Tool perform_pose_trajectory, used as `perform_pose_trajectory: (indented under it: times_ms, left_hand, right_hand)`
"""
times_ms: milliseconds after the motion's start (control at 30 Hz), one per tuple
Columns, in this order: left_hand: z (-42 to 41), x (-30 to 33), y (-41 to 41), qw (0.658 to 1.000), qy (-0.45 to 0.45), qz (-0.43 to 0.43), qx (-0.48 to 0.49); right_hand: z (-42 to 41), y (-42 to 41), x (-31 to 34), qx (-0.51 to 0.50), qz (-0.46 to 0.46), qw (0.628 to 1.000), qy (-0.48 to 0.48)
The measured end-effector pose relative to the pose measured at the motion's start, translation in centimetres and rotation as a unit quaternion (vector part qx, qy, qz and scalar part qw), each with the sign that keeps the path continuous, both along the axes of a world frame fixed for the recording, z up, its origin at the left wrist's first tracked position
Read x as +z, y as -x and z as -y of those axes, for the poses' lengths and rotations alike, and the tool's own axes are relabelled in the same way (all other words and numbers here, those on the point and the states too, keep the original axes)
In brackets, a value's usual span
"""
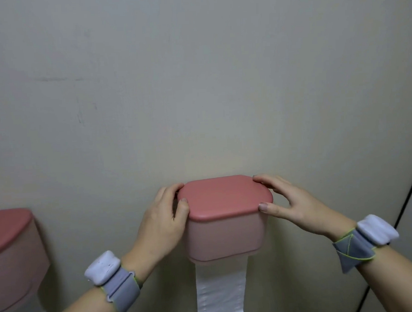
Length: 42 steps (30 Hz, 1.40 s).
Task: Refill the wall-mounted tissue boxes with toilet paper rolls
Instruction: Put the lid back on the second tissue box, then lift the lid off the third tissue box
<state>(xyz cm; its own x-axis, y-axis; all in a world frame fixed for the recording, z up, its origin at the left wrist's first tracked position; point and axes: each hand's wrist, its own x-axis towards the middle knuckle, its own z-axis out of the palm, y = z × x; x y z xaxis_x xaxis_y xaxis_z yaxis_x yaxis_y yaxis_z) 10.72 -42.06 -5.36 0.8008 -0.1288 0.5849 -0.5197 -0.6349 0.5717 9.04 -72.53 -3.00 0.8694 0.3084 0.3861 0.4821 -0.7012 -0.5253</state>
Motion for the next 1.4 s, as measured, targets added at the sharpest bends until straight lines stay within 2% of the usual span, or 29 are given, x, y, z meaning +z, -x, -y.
perform_pose_trajectory:
  times_ms: [100, 200, 333, 433, 667, 800, 900, 1033, 1100, 1167, 1300, 1400]
  left_hand:
    - [-0.8, 1.0, -0.7, 0.996, -0.072, 0.033, -0.034]
    - [-1.0, 1.4, -1.2, 0.986, -0.127, 0.061, -0.084]
    - [-1.1, 1.0, -1.2, 0.975, -0.163, 0.086, -0.121]
    - [-1.0, 0.7, -1.4, 0.975, -0.156, 0.097, -0.125]
    - [-0.8, 0.7, -1.8, 0.983, -0.096, 0.073, -0.137]
    - [-1.7, 0.9, -2.0, 0.984, -0.046, 0.057, -0.165]
    - [-2.4, 1.8, 0.2, 0.978, -0.015, 0.091, -0.187]
    - [-1.7, 2.6, 5.1, 0.944, 0.019, 0.158, -0.289]
    - [-0.2, 1.7, 8.1, 0.923, 0.016, 0.148, -0.355]
    - [1.9, -0.1, 11.8, 0.901, -0.009, 0.106, -0.421]
    - [5.7, -4.8, 19.4, 0.849, -0.072, -0.085, -0.517]
    - [6.6, -8.3, 24.4, 0.808, -0.099, -0.122, -0.568]
  right_hand:
    - [0.0, 0.0, 0.6, -0.004, -0.04, 0.999, 0.005]
    - [-0.2, 0.3, 0.3, -0.001, -0.086, 0.993, -0.08]
    - [-2.3, 0.9, -1.3, -0.07, -0.041, 0.987, -0.136]
    - [-4.6, 1.1, -2.3, -0.143, 0.006, 0.979, -0.148]
    - [-7.4, 2.4, -1.0, -0.316, 0.035, 0.935, -0.158]
    - [-8.8, 6.4, -1.4, -0.383, 0.046, 0.903, -0.191]
    - [-9.2, 11.7, -3.0, -0.418, 0.028, 0.892, -0.17]
    - [-9.6, 19.4, -4.5, -0.471, 0.032, 0.865, -0.17]
    - [-9.9, 23.8, -5.4, -0.498, 0.026, 0.848, -0.178]
    - [-10.5, 29.5, -6.5, -0.532, 0.028, 0.823, -0.196]
    - [-12.3, 40.0, -10.0, -0.605, 0.044, 0.753, -0.256]
    - [-14.9, 46.2, -12.8, -0.65, 0.053, 0.703, -0.284]
